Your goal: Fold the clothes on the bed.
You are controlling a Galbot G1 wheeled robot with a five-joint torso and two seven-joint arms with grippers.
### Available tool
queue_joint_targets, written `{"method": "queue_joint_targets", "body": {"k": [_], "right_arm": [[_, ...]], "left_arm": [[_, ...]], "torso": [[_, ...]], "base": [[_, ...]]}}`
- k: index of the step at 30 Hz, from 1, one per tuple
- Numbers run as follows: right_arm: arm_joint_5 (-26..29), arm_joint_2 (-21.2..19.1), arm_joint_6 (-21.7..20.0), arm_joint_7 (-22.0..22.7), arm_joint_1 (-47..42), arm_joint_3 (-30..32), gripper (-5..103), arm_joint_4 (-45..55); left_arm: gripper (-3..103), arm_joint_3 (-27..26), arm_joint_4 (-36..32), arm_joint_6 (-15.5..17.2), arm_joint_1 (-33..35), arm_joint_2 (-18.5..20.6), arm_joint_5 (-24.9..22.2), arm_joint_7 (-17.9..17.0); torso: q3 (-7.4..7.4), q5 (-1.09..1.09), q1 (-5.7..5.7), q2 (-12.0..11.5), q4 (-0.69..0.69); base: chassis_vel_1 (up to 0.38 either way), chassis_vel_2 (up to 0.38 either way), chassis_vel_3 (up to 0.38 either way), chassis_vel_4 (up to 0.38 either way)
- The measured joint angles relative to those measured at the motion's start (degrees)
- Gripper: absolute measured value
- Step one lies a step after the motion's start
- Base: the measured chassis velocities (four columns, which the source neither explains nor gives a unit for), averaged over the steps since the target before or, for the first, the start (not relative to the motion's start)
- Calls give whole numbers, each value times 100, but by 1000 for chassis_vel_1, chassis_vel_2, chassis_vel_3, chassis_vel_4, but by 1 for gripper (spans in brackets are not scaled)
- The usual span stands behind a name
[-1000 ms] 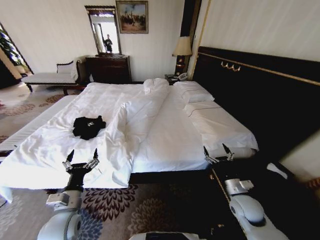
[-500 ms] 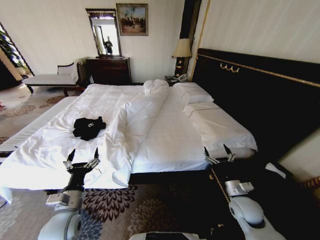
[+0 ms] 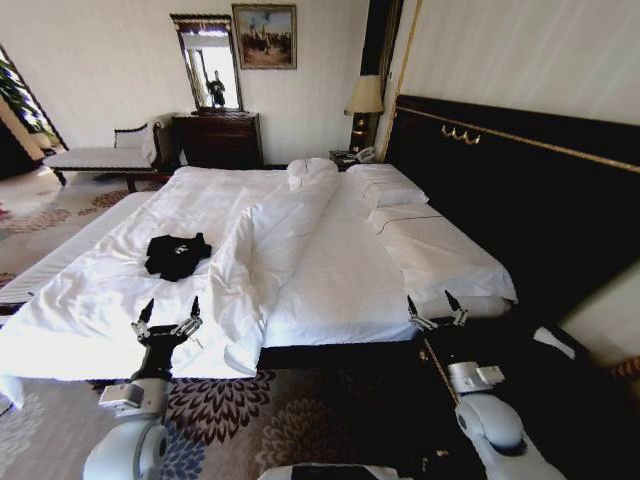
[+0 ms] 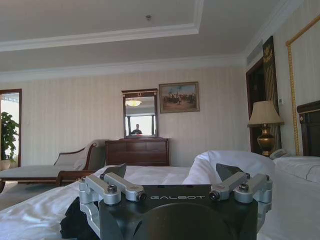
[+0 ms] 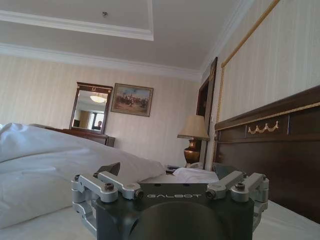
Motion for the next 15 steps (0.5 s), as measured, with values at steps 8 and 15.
{"method": "queue_joint_targets", "body": {"k": [8,15], "right_arm": [[19,-39,25,4,71,-37,100,-64],[6,41,57,72,58,-23,100,-45]], "left_arm": [[100,8,-12,-2,-8,-52,30,-1],[100,6,-54,-22,6,-67,52,-1]], "torso": [[0,-2,0,0,0],[3,-2,11,-4,1]], "base": [[-139,137,133,-140],[-215,217,204,-198]]}}
